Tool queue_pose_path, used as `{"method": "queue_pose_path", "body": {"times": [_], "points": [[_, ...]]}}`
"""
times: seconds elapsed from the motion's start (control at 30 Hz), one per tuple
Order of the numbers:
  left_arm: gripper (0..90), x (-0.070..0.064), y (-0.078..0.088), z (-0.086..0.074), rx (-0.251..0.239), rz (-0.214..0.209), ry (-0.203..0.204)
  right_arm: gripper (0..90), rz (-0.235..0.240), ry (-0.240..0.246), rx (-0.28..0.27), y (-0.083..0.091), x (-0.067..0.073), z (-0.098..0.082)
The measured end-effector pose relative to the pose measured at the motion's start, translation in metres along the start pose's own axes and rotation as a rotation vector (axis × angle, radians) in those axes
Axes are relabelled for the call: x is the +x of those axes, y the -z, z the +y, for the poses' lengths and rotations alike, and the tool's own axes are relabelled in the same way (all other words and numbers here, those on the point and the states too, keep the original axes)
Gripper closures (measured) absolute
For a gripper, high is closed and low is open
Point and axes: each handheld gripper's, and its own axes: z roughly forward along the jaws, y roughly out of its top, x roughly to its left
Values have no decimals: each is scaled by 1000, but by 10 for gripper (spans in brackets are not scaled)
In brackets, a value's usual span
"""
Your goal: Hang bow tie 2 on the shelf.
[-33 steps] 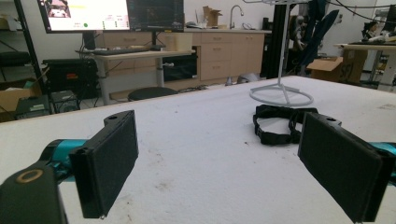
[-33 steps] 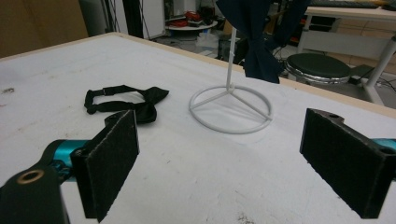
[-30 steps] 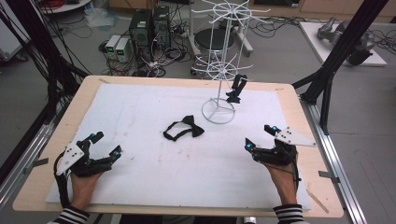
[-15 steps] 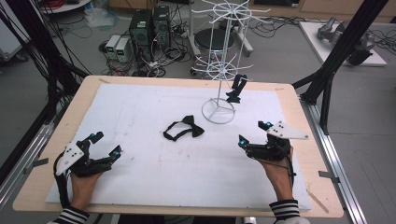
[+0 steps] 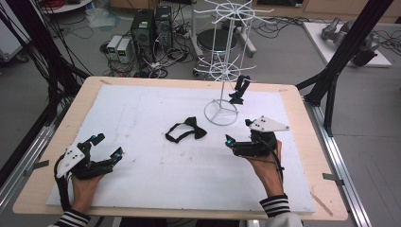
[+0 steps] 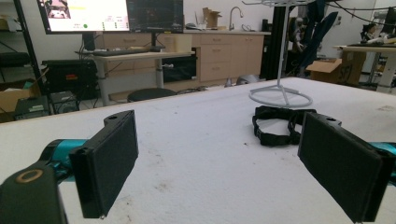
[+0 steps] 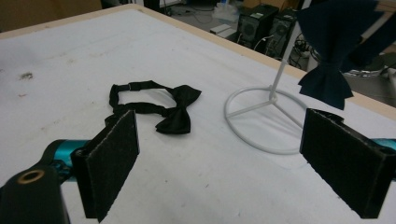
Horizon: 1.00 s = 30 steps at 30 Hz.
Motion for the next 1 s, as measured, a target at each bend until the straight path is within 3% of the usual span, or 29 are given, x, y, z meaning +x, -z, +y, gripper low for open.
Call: {"method": "queue_pose_path", "body": {"times": [0.33, 0.6, 1.0], "points": [[126, 0, 0, 0, 1, -1, 0, 112, 51, 40, 71, -20, 4, 9], [126, 0, 0, 0, 1, -1, 1, 114, 78, 106, 138, -41, 18, 19], [126, 0, 0, 0, -1, -1, 4, 143, 118, 149, 222, -73, 30, 32]]}}
